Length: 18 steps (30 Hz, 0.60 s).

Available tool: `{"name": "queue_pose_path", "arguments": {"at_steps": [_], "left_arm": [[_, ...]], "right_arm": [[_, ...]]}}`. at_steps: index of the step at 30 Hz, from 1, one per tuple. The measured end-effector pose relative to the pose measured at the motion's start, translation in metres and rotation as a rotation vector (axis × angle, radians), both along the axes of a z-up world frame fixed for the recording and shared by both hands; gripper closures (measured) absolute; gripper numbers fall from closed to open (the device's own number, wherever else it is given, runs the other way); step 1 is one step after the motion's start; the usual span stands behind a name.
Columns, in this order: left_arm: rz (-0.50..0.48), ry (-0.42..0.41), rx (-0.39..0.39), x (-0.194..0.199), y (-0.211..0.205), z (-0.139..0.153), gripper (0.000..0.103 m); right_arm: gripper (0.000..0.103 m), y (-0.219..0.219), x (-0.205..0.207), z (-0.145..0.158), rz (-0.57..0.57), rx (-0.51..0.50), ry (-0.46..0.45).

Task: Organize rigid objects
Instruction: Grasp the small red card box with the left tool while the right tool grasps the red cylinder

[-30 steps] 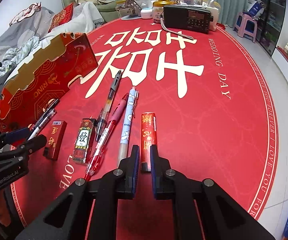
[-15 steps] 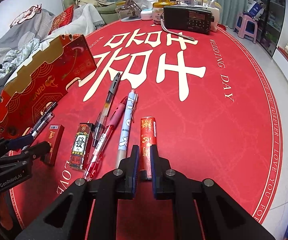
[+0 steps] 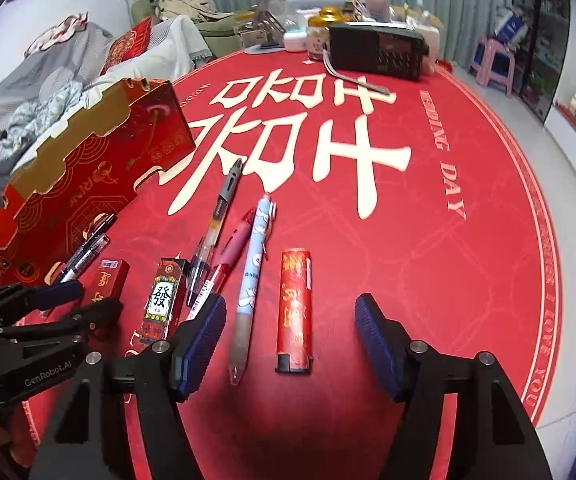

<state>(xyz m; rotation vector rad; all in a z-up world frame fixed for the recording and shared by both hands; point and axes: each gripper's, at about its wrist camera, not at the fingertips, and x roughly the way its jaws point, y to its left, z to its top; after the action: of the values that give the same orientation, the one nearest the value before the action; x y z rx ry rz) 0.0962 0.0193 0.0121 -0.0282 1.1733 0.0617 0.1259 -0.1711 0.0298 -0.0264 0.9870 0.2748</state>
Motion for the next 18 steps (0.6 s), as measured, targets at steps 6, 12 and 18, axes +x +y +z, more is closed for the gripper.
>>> {"name": "queue_pose_path", "arguments": {"at_steps": [6, 12, 18], "left_arm": [[0.009, -0.001, -0.012, 0.003, 0.004, 0.0, 0.044], [0.003, -0.01, -0.012, 0.006, 0.002, 0.0, 0.044], [-0.001, -0.017, -0.012, 0.008, 0.002, -0.001, 0.043]], "right_arm": [[0.049, -0.006, 0.006, -0.001, -0.018, -0.021, 0.014], [0.057, -0.004, 0.009, -0.011, -0.006, -0.033, 0.057], [0.064, 0.014, 0.015, -0.016, 0.028, -0.105, 0.064]]}}
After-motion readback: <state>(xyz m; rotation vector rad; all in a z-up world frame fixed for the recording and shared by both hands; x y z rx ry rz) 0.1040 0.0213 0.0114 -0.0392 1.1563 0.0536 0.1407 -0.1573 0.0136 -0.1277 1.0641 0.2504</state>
